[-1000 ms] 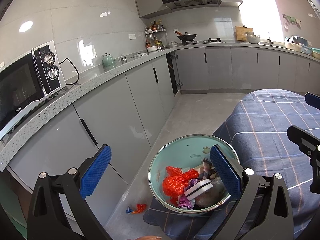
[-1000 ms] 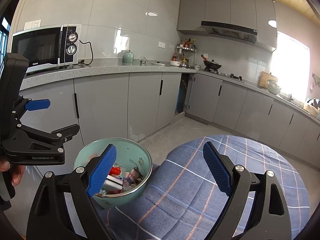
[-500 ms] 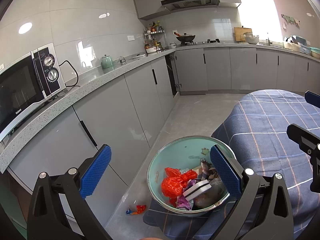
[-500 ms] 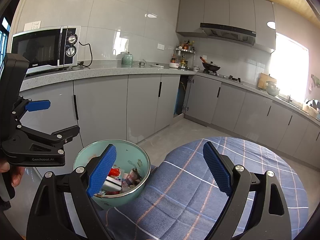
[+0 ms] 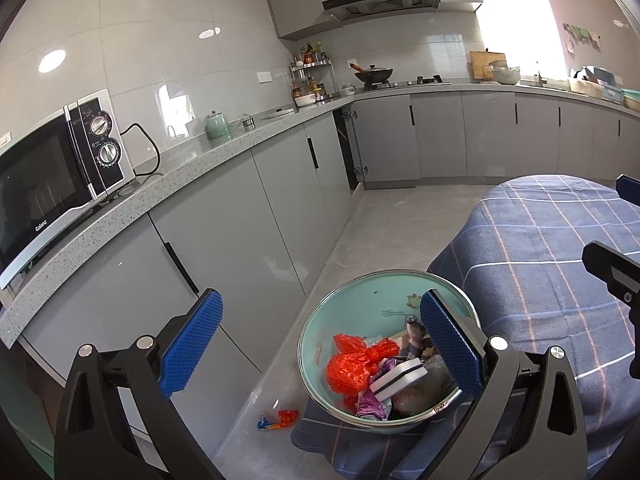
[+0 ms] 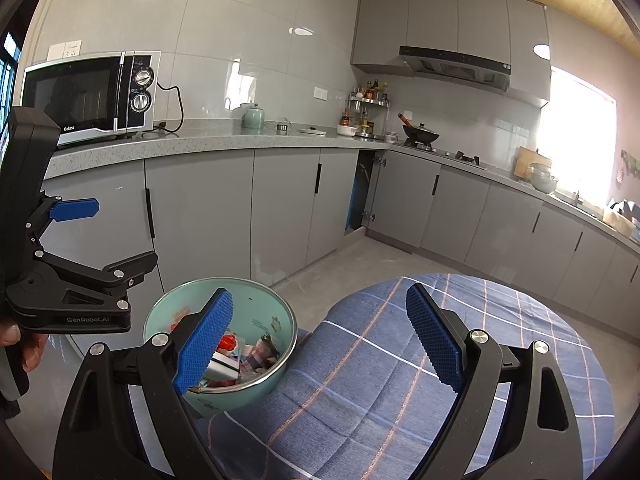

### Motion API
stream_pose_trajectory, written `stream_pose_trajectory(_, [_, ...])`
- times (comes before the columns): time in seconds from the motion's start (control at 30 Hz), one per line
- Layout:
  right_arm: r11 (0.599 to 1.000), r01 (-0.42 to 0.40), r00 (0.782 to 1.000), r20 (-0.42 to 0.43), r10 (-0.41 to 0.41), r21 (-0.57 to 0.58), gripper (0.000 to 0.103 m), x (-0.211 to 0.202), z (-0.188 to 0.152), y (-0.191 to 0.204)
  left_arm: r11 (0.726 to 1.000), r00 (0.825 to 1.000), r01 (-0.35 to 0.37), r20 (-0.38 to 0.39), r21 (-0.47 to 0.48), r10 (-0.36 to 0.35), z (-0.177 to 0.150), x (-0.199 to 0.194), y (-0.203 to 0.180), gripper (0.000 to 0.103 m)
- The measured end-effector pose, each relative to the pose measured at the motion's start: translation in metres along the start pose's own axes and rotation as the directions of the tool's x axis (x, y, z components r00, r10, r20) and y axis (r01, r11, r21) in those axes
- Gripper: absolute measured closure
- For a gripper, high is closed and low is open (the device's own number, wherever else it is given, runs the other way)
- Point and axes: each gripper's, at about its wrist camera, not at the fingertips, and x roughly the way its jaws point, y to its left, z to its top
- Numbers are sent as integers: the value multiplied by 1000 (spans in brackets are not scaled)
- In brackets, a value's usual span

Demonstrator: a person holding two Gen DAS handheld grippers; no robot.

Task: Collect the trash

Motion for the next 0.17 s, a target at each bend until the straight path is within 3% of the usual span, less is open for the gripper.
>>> stream_pose_trajectory(0.17, [1000, 19, 1000, -8, -19, 6, 14, -1, -5, -11, 1000, 1000, 15, -5, 4, -15, -1, 1, -1, 6])
